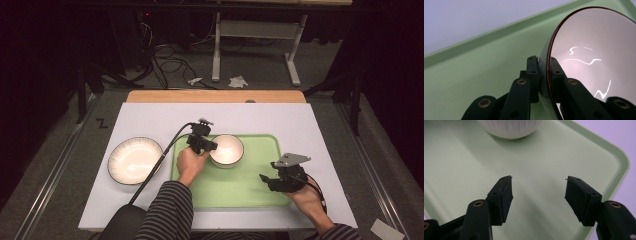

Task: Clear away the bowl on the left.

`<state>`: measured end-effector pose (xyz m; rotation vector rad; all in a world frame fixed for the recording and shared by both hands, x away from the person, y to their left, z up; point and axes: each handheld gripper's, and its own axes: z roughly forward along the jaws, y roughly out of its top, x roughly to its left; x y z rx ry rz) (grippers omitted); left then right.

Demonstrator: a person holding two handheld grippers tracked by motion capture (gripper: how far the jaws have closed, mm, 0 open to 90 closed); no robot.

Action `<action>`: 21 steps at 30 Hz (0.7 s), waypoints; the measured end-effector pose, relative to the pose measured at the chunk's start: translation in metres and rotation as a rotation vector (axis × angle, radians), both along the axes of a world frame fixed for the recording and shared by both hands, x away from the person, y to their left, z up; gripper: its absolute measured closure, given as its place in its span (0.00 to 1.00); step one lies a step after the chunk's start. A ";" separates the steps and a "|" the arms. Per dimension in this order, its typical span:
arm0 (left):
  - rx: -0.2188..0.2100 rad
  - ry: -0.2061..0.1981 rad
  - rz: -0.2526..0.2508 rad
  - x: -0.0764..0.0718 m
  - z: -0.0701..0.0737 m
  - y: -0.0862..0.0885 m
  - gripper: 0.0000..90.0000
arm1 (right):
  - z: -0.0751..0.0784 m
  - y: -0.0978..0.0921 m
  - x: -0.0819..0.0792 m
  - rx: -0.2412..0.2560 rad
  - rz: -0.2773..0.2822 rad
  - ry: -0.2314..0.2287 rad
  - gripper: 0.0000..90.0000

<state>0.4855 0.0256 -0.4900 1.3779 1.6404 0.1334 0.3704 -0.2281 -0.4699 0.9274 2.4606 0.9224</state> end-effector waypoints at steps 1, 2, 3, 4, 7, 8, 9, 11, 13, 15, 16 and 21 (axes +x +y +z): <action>0.000 0.005 -0.002 0.000 0.000 0.000 0.91 | 0.000 0.000 0.000 -0.007 0.003 0.004 0.45; 0.001 0.004 -0.004 0.000 0.000 0.001 0.91 | 0.000 0.000 0.000 -0.010 -0.001 0.007 0.45; 0.008 0.000 -0.010 0.000 0.000 0.001 0.91 | 0.000 0.000 0.001 -0.007 0.002 0.004 0.45; 0.004 0.003 -0.006 0.000 0.000 0.001 0.91 | 0.000 0.001 0.001 -0.004 -0.002 0.004 0.45; -0.004 0.005 -0.005 0.000 0.000 0.001 0.91 | 0.000 0.000 0.001 -0.006 -0.005 0.009 0.45; -0.006 0.005 -0.006 0.000 0.000 0.001 0.91 | 0.000 0.000 0.001 -0.004 -0.004 0.009 0.45; -0.008 0.005 -0.008 0.000 0.000 0.002 0.91 | 0.000 0.000 0.001 -0.005 -0.001 0.007 0.45; -0.021 0.000 -0.009 0.000 0.001 0.002 0.89 | -0.001 0.000 0.001 -0.009 0.001 0.014 0.45; -0.031 -0.007 -0.023 0.000 0.003 0.003 0.85 | -0.001 0.000 0.002 -0.009 0.007 0.014 0.45; -0.030 -0.019 -0.026 -0.001 0.006 0.004 0.78 | -0.001 0.001 0.002 -0.007 0.008 0.013 0.44; -0.019 -0.030 -0.031 -0.002 0.007 0.004 0.75 | -0.001 0.001 0.002 -0.012 0.008 0.015 0.45; 0.000 -0.058 -0.034 -0.004 0.009 0.006 0.64 | -0.002 0.003 0.002 -0.016 0.022 0.019 0.45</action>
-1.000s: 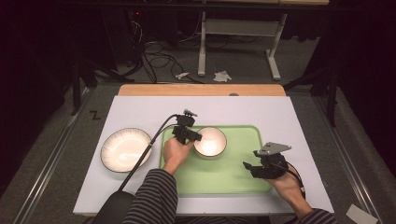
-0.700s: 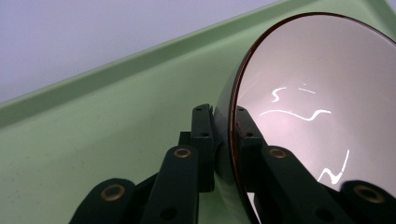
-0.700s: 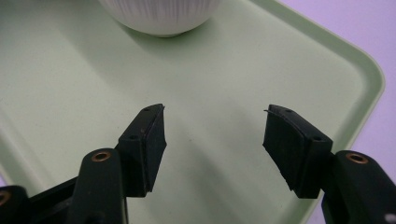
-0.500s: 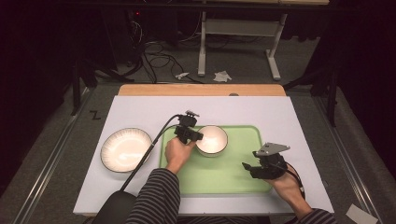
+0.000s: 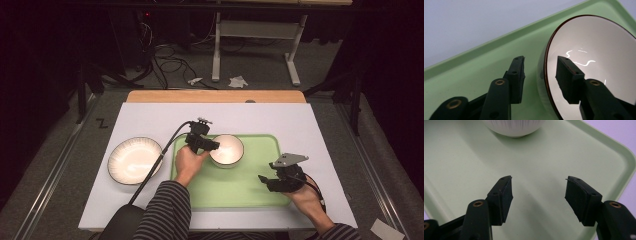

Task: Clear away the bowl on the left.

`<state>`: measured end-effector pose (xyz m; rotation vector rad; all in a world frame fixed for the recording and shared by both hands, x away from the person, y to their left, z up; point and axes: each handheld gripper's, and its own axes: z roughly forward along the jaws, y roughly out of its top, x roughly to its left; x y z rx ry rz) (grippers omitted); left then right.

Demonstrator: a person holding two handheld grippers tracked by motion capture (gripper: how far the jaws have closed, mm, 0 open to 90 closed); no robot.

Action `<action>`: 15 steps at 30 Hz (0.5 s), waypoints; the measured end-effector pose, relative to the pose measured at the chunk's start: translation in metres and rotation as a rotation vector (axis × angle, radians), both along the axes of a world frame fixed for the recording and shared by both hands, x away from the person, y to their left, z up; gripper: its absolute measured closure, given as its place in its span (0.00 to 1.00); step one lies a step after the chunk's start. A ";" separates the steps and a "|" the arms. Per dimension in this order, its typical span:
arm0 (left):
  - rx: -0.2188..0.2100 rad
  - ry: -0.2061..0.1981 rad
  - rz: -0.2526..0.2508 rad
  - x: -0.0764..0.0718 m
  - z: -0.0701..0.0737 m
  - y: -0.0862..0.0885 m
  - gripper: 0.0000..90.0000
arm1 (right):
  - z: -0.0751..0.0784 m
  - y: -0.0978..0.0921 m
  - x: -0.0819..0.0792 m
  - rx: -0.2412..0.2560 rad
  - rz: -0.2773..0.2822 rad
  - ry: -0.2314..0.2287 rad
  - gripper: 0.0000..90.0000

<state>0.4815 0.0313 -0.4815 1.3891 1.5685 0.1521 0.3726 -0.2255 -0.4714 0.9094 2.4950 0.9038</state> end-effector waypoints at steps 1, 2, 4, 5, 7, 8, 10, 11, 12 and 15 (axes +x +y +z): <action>-0.001 -0.002 -0.001 -0.001 0.001 0.000 0.63 | 0.000 0.000 0.000 -0.001 0.000 -0.003 0.45; -0.005 -0.003 -0.003 -0.001 0.002 0.000 0.61 | 0.000 0.000 0.000 0.000 0.005 -0.001 0.45; -0.001 -0.002 -0.010 -0.003 0.002 -0.001 0.59 | -0.001 0.001 0.000 0.002 0.001 -0.003 0.45; 0.002 -0.002 -0.009 -0.003 0.002 -0.001 0.59 | -0.001 0.001 0.000 -0.001 0.002 0.000 0.45; 0.012 -0.007 -0.020 -0.005 0.003 0.000 0.58 | 0.000 0.000 0.000 0.000 0.002 0.000 0.45; 0.016 -0.013 -0.021 -0.005 0.005 0.001 0.57 | -0.001 0.000 0.000 0.000 0.003 0.001 0.45; 0.011 -0.021 -0.026 -0.007 0.009 0.002 0.57 | -0.001 0.001 0.000 0.000 0.003 0.002 0.45; 0.005 -0.025 -0.027 -0.008 0.011 0.003 0.57 | -0.001 0.001 0.000 -0.002 0.003 0.002 0.45; 0.005 -0.030 -0.028 -0.009 0.013 0.003 0.56 | -0.001 0.001 0.000 -0.002 0.004 0.002 0.45; 0.014 -0.042 -0.043 -0.013 0.017 0.005 0.56 | -0.001 0.001 0.000 -0.001 0.005 0.001 0.44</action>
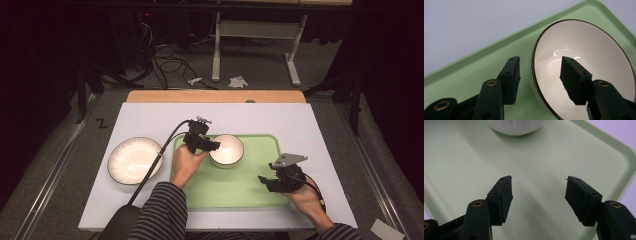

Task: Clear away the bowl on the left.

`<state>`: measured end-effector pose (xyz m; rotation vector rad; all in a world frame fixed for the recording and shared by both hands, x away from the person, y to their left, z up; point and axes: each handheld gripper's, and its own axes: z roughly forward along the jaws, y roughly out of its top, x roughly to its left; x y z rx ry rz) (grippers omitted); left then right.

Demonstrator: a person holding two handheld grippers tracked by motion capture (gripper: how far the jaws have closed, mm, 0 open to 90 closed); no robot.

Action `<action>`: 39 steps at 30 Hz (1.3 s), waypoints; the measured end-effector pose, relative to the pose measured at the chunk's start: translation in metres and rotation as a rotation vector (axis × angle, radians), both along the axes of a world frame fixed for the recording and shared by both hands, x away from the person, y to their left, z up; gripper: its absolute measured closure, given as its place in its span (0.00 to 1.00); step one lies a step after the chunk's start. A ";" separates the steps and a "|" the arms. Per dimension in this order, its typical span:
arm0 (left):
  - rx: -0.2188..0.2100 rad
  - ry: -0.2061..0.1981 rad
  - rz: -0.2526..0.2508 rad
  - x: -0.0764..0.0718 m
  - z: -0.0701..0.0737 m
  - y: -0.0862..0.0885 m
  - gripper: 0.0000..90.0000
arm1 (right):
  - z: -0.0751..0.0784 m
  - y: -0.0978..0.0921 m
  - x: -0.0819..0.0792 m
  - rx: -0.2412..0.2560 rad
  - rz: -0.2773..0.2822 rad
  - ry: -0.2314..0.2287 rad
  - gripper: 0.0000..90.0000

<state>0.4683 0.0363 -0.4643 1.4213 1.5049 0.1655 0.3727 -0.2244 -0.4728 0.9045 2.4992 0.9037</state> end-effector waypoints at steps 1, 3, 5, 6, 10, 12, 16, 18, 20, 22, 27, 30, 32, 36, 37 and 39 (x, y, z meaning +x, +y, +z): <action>0.003 -0.005 0.000 -0.001 0.001 0.000 0.56 | 0.000 0.000 0.000 -0.001 0.000 0.003 0.44; 0.008 -0.011 -0.009 -0.004 0.003 0.001 0.55 | 0.000 0.000 -0.001 0.001 0.000 0.002 0.44; 0.004 -0.015 -0.020 -0.008 0.007 0.000 0.54 | 0.000 0.001 0.000 -0.003 0.004 0.001 0.44; -0.005 -0.020 -0.026 -0.010 0.009 -0.001 0.54 | 0.000 0.001 0.000 -0.004 0.007 0.002 0.44; 0.006 -0.035 -0.038 -0.013 0.012 0.000 0.54 | 0.000 0.001 0.001 0.000 0.007 0.009 0.44; 0.003 -0.037 -0.040 -0.015 0.013 0.000 0.54 | 0.000 0.001 0.001 0.001 0.003 0.004 0.44; -0.001 -0.044 -0.049 -0.020 0.017 0.000 0.54 | 0.000 0.001 0.000 -0.004 0.010 0.005 0.44; 0.008 -0.047 -0.055 -0.021 0.017 0.000 0.53 | 0.000 0.001 0.000 -0.003 0.008 0.005 0.44; 0.008 -0.050 -0.057 -0.022 0.018 0.001 0.53 | 0.000 0.001 0.000 -0.005 0.010 0.007 0.44; 0.006 -0.059 -0.058 -0.023 0.019 0.002 0.53 | 0.000 0.001 0.001 -0.001 0.012 0.003 0.44; 0.006 -0.058 -0.066 -0.028 0.021 0.002 0.53 | 0.000 0.001 0.001 0.001 0.010 0.006 0.44; -0.023 -0.056 -0.080 -0.032 0.026 0.002 0.52 | 0.000 0.001 0.001 0.001 0.010 0.004 0.44; -0.029 -0.058 -0.087 -0.035 0.029 0.002 0.52 | -0.001 0.001 0.001 0.001 0.013 0.006 0.44; -0.031 -0.067 -0.100 -0.039 0.032 0.003 0.52 | -0.001 0.002 0.000 -0.003 0.016 0.008 0.44; -0.032 -0.066 -0.100 -0.040 0.032 0.003 0.52 | 0.000 0.001 0.000 -0.003 0.017 0.005 0.44; -0.027 -0.067 -0.105 -0.042 0.033 0.003 0.52 | 0.000 0.000 0.000 0.001 0.015 0.002 0.44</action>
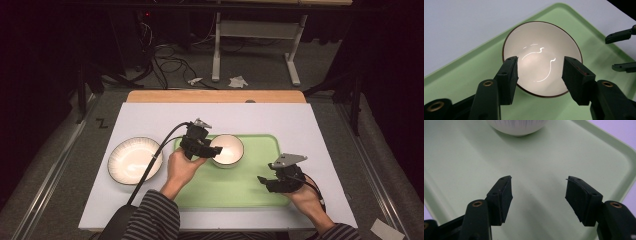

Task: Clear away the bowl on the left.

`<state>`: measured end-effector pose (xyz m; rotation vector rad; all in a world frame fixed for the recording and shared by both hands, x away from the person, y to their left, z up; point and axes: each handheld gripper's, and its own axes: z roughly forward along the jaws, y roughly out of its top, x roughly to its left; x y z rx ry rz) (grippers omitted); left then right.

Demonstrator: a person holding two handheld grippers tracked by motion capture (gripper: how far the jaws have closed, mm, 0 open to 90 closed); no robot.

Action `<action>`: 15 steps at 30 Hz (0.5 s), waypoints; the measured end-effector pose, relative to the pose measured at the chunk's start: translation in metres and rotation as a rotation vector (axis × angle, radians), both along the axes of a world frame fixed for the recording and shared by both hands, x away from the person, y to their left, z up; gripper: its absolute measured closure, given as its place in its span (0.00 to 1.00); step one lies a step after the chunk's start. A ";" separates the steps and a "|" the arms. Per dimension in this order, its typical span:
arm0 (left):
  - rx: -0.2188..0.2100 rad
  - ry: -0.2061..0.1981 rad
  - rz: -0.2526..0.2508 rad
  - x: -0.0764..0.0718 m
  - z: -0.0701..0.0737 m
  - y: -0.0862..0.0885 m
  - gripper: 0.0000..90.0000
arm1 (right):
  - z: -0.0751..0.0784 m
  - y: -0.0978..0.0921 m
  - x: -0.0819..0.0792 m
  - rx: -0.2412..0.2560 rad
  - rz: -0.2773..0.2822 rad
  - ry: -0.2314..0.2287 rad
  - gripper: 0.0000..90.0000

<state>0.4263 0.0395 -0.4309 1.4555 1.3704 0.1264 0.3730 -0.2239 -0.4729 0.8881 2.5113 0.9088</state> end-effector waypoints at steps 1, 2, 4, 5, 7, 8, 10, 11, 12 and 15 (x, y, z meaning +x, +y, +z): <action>-0.001 -0.003 0.000 -0.001 0.001 0.000 0.52 | 0.000 0.000 0.000 0.001 -0.004 0.003 0.44; -0.002 -0.007 -0.005 -0.003 0.002 0.000 0.52 | 0.000 0.000 0.000 0.000 -0.003 0.004 0.44; -0.001 -0.010 -0.008 -0.005 0.004 0.001 0.52 | 0.000 0.000 0.000 0.001 -0.002 0.000 0.44; 0.007 -0.016 -0.013 -0.007 0.004 0.001 0.52 | 0.000 0.000 0.000 -0.001 -0.001 0.001 0.44; 0.008 -0.017 -0.018 -0.009 0.005 0.000 0.52 | 0.000 0.000 0.000 -0.004 0.003 0.002 0.44; 0.002 -0.016 -0.024 -0.010 0.005 0.000 0.52 | 0.000 0.000 0.000 -0.002 0.002 0.000 0.44; -0.007 -0.016 -0.030 -0.012 0.005 -0.001 0.53 | 0.002 -0.002 0.002 0.007 -0.007 0.001 0.44; -0.019 -0.011 -0.035 -0.012 0.006 -0.001 0.53 | 0.002 -0.003 0.002 0.015 -0.016 0.001 0.44; -0.026 -0.011 -0.035 -0.013 0.007 -0.002 0.53 | 0.002 -0.005 0.003 0.021 -0.022 0.002 0.44; -0.039 -0.013 -0.043 -0.016 0.009 -0.004 0.53 | 0.004 -0.007 0.003 0.027 -0.032 -0.003 0.44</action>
